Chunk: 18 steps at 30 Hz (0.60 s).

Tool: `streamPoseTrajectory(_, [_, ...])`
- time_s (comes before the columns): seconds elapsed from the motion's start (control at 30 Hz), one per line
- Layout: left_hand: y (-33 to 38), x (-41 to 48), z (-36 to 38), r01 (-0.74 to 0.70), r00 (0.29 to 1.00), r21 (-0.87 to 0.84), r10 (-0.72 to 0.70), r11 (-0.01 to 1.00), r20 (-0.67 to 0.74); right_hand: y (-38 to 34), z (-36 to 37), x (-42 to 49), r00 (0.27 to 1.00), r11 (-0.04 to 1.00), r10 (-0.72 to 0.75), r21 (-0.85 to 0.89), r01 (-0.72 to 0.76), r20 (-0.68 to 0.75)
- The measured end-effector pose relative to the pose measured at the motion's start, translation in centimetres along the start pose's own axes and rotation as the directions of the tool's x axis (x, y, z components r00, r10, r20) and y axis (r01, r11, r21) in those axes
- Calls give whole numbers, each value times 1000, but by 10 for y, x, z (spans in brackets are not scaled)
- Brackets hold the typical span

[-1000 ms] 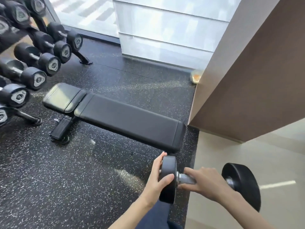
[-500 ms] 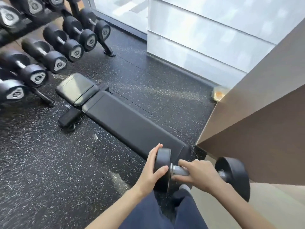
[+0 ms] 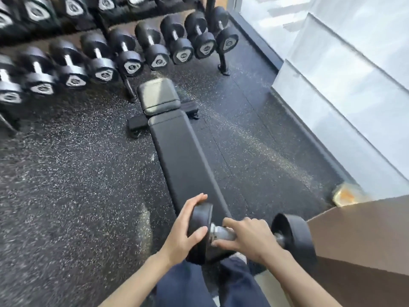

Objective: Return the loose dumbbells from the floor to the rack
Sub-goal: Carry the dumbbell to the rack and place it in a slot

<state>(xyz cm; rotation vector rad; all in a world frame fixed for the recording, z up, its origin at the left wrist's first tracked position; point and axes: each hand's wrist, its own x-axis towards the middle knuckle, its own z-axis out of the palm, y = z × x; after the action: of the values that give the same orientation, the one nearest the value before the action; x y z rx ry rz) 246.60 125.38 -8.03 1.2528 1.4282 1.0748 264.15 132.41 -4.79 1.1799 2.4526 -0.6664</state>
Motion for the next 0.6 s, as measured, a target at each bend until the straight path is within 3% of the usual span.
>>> streamPoseTrajectory(0.23, [11,8,80,64,984,-35,-69,997,-166,76,-23,-6,987,977,-151,-143,158,60])
streamPoseTrajectory(0.6, [20,62,114,65,985,-22,-67,998,-160,130,-53,8,986,969,-142,-193,157,90])
